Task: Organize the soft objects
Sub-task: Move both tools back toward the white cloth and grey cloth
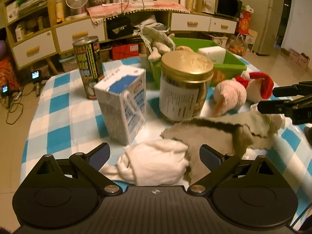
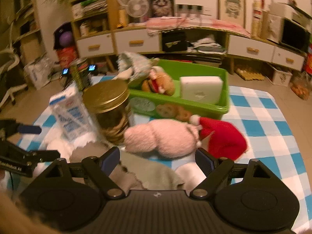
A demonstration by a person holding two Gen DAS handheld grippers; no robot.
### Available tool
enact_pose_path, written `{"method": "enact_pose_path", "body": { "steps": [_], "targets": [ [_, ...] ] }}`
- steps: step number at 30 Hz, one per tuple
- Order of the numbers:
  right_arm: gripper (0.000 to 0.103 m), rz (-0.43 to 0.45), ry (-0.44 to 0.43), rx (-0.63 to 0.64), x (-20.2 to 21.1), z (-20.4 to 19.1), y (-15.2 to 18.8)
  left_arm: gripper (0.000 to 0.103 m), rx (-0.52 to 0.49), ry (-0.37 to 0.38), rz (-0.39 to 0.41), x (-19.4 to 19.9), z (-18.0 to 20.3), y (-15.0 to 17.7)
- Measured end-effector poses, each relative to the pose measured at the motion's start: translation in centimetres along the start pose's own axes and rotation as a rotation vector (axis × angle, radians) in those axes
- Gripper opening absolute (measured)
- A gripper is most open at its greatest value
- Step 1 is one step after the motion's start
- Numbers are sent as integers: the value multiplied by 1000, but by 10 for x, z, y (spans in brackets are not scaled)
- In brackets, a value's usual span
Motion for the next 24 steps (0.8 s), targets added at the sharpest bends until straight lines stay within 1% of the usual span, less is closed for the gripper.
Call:
{"method": "enact_pose_path", "body": {
  "steps": [5,10,14,24],
  "targets": [
    [52,-7,-37,77,-6,-18,14,94,-15,6,5,-5,-6,8],
    [52,3,-62,102,-10,-25,22,94,-57,28,7,-14,-7,15],
    [52,5,-90,103,-13,-29,26,94,-102,18,-5,-21,-9,20],
    [52,-20,-121,177,-25,-48,35,95,-105,26,-37,-33,-14,26]
  ]
}}
Point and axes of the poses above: each gripper's, at about its wrist camera, not at the fingertips, and x roughly against the way its jaws point, z to its right, y to its underside, the point moved 6 cm from there along -x, roughly the way its jaws point, and after that the axes turned 5 degrees about y, right-handed, at the moved point
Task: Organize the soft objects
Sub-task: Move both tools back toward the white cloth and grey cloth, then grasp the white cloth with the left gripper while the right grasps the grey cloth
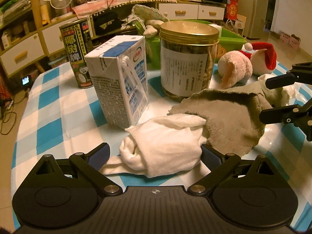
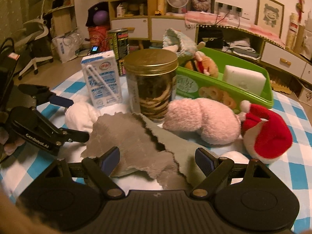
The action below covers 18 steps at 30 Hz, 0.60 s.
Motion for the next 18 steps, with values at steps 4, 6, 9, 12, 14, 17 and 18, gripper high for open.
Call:
{"method": "enact_pose_path", "body": {
  "steps": [4,6,9,12,14,17,18],
  "targets": [
    [52,-15,-3,16,-7,-5,2,95,-12,1,-7,-1,1,1],
    [52,-23,-1,22,-11,-6,3,95,-16,3,-8,-1,2,2],
    [52,-36,5,22,-16,-7,5,95,-19,7,-9,-2,2,2],
    [51,-52,10,19,-22,-6,8,95,-25,9,-11,-3,1,3],
    [48,-63,12,15,-27,-4,9,95,-28,9,-14,-3,1,4],
    [39,-74,26,15,-31,-2,12,95,-32,9,-17,-3,1,5],
    [37,-72,35,19,-31,-1,13,95,-33,9,-17,-3,1,4]
  ]
}}
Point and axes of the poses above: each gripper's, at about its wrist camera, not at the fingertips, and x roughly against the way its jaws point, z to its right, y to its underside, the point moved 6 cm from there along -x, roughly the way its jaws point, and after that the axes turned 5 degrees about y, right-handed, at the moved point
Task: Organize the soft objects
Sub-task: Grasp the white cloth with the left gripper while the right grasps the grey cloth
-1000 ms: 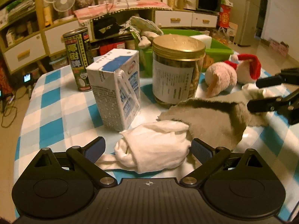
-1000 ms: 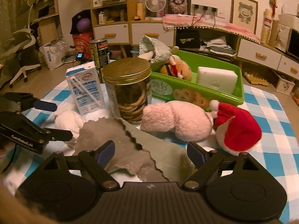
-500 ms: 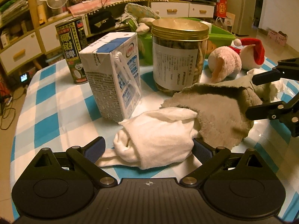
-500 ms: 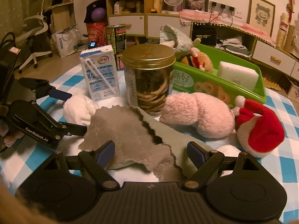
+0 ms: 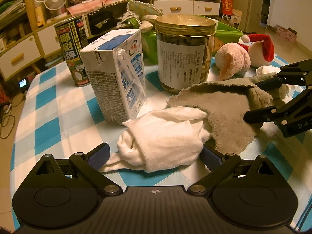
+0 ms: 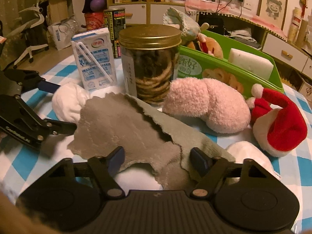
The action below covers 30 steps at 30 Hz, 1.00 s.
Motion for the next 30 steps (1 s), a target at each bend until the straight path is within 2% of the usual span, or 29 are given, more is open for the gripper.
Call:
{"method": "enact_pose_path", "body": {
  "steps": [3,5,8,11,17,22,30],
  "targets": [
    [25,0,17,12,1,-1,0,94,2,1,0,0,0,-1],
    [13,5,16,25,2,-3,0,94,5,0,-1,0,-1,-1],
    [3,10,16,30,4,-3,-1,94,5,0,0,-1,0,-2],
    [3,16,12,24,6,-3,-1,92,3,3,5,0,0,-3],
    [2,18,8,5,11,-3,-1,71,22,39,14,3,1,-5],
    [2,44,-3,-27,22,0,-6,48,49,49,20,6,0,-9],
    [2,107,-24,-116,48,13,-23,26,124,65,34,14,-2,-20]
  ]
}}
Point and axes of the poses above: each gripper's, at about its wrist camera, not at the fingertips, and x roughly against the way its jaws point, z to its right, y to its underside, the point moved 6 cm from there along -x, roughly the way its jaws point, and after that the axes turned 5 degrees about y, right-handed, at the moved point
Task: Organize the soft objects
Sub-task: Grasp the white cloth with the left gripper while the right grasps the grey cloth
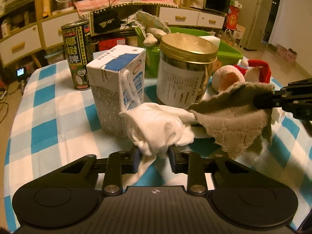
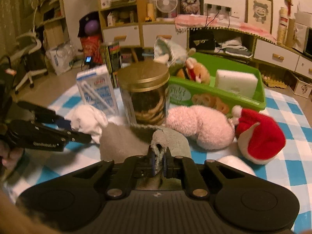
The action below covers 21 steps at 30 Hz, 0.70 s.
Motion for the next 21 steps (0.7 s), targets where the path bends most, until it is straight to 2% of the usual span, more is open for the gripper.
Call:
{"method": "enact_pose_path", "body": {
  "steps": [7,21],
  "targets": [
    [2,55,-26,-62,21,6,-17,20,31,24,5,7,7,-6],
    [2,151,-60,-178,52,23,-45,18,79,78,59,24,22,-23]
  ]
}}
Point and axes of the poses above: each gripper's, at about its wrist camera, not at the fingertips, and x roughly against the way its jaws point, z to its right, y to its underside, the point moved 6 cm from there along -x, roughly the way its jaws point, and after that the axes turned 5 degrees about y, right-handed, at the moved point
